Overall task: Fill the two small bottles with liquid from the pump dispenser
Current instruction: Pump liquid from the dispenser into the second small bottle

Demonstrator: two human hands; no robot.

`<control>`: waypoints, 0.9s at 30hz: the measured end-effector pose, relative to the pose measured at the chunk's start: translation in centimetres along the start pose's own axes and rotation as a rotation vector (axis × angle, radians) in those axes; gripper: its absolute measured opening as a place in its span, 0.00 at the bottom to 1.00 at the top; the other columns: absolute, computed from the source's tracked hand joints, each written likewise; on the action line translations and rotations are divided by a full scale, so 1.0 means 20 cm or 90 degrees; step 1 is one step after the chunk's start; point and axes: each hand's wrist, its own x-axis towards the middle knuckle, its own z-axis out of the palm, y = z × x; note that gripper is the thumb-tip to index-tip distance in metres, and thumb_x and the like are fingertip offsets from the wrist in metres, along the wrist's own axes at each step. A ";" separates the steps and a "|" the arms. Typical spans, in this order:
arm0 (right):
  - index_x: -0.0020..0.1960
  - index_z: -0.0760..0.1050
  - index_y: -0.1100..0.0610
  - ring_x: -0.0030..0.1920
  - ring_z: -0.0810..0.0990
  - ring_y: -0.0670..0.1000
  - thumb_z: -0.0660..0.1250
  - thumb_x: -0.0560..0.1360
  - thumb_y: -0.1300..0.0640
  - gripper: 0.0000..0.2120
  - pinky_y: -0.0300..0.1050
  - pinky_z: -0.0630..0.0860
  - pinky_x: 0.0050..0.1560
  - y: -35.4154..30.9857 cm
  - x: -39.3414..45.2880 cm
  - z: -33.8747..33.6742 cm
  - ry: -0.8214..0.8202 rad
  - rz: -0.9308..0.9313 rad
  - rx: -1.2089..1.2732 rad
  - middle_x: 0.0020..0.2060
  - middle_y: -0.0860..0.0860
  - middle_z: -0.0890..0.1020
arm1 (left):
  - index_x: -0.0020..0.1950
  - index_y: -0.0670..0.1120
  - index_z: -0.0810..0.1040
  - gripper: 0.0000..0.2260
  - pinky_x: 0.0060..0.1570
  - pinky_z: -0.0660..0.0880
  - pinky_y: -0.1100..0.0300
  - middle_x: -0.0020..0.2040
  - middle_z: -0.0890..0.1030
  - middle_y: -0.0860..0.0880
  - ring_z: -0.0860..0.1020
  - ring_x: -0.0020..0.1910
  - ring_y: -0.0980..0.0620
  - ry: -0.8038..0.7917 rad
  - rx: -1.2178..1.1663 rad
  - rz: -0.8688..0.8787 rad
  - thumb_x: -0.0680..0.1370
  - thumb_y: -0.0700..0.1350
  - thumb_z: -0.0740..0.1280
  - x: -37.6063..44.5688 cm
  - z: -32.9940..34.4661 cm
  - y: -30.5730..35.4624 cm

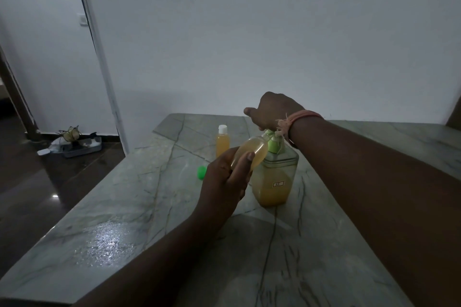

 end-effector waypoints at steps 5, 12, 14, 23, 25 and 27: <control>0.45 0.81 0.57 0.44 0.81 0.58 0.59 0.77 0.37 0.24 0.48 0.76 0.49 0.04 0.01 0.04 0.009 0.035 0.029 0.44 0.55 0.84 | 0.57 0.45 0.78 0.11 0.25 0.71 0.61 0.33 0.76 0.50 0.73 0.27 0.54 -0.005 0.007 0.005 0.83 0.50 0.61 0.00 0.00 -0.01; 0.47 0.81 0.57 0.48 0.82 0.57 0.59 0.76 0.37 0.24 0.50 0.77 0.54 0.04 -0.02 0.01 0.002 0.040 0.042 0.48 0.54 0.85 | 0.55 0.46 0.78 0.09 0.25 0.70 0.60 0.33 0.76 0.48 0.73 0.27 0.54 -0.007 0.011 0.004 0.84 0.49 0.61 -0.01 0.00 0.01; 0.44 0.78 0.55 0.48 0.82 0.58 0.59 0.76 0.37 0.22 0.50 0.78 0.54 0.02 -0.02 -0.01 0.001 0.024 0.015 0.47 0.54 0.85 | 0.52 0.46 0.78 0.09 0.25 0.70 0.60 0.33 0.76 0.49 0.73 0.27 0.54 -0.010 0.006 0.006 0.84 0.50 0.61 -0.01 0.00 0.02; 0.44 0.80 0.56 0.47 0.82 0.58 0.60 0.76 0.38 0.22 0.51 0.77 0.54 0.04 0.01 0.04 0.017 0.030 0.025 0.46 0.54 0.85 | 0.52 0.48 0.79 0.08 0.24 0.70 0.60 0.32 0.76 0.49 0.73 0.26 0.53 -0.011 -0.001 0.017 0.84 0.49 0.62 0.00 -0.01 0.00; 0.44 0.79 0.56 0.47 0.82 0.58 0.60 0.75 0.38 0.22 0.51 0.78 0.55 0.03 0.01 0.04 0.018 0.023 0.022 0.46 0.54 0.85 | 0.51 0.48 0.79 0.08 0.24 0.70 0.60 0.32 0.76 0.49 0.73 0.26 0.53 -0.012 0.002 0.019 0.84 0.49 0.62 0.00 -0.01 0.00; 0.45 0.80 0.57 0.47 0.82 0.58 0.60 0.76 0.39 0.22 0.51 0.78 0.55 0.03 0.00 0.03 0.013 0.017 0.018 0.46 0.55 0.85 | 0.51 0.47 0.78 0.09 0.24 0.70 0.60 0.32 0.76 0.49 0.73 0.26 0.53 -0.007 0.012 0.021 0.84 0.49 0.61 -0.01 -0.01 0.01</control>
